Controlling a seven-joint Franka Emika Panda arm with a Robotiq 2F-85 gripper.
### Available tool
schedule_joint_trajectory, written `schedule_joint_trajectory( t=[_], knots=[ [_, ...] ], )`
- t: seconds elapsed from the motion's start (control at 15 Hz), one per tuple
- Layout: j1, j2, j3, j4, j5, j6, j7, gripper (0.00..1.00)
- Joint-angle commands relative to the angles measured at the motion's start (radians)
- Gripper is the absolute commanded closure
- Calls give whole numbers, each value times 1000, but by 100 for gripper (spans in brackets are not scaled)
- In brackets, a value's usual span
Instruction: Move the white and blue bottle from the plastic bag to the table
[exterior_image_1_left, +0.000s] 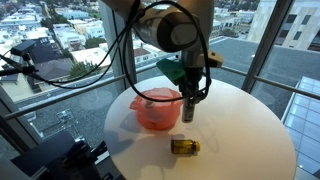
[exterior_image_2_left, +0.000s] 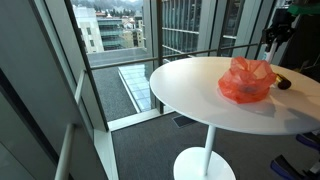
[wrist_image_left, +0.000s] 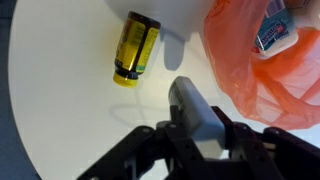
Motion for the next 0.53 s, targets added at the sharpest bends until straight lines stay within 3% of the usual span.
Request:
schedule_joint_trajectory(
  t=[0.0, 0.47],
  knots=[
    [-9, 36, -8, 2, 1, 21, 12, 90],
    [-30, 93, -26, -18, 46, 83, 18, 90]
  ],
)
